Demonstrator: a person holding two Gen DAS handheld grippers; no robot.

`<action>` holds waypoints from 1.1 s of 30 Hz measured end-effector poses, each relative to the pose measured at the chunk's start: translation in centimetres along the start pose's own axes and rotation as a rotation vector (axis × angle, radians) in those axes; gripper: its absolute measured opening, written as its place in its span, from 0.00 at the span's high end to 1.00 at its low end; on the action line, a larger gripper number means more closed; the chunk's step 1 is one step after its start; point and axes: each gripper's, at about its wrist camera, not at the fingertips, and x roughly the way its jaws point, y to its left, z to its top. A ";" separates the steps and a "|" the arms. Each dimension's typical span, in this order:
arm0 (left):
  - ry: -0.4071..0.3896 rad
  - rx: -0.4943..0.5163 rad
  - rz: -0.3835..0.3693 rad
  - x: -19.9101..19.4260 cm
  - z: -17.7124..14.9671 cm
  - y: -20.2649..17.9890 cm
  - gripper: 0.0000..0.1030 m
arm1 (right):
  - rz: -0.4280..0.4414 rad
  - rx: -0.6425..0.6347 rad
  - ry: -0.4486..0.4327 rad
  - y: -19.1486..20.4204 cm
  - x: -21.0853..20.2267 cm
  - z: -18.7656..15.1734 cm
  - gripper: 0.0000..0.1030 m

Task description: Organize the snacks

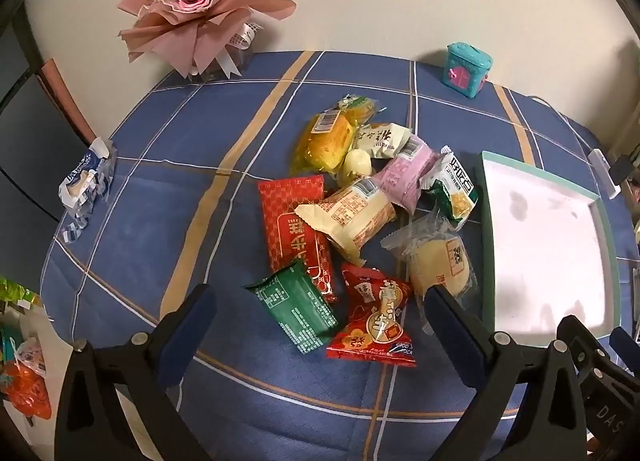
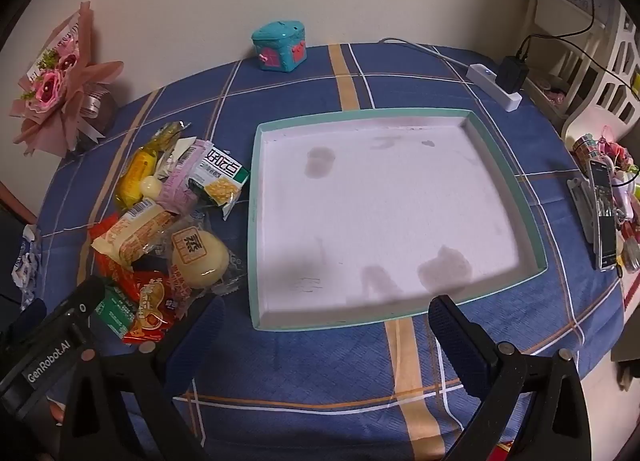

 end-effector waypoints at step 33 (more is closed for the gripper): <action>0.017 -0.032 0.001 0.4 -0.1 0.4 0.00 | -0.022 -0.031 0.007 0.4 0.3 -0.2 0.00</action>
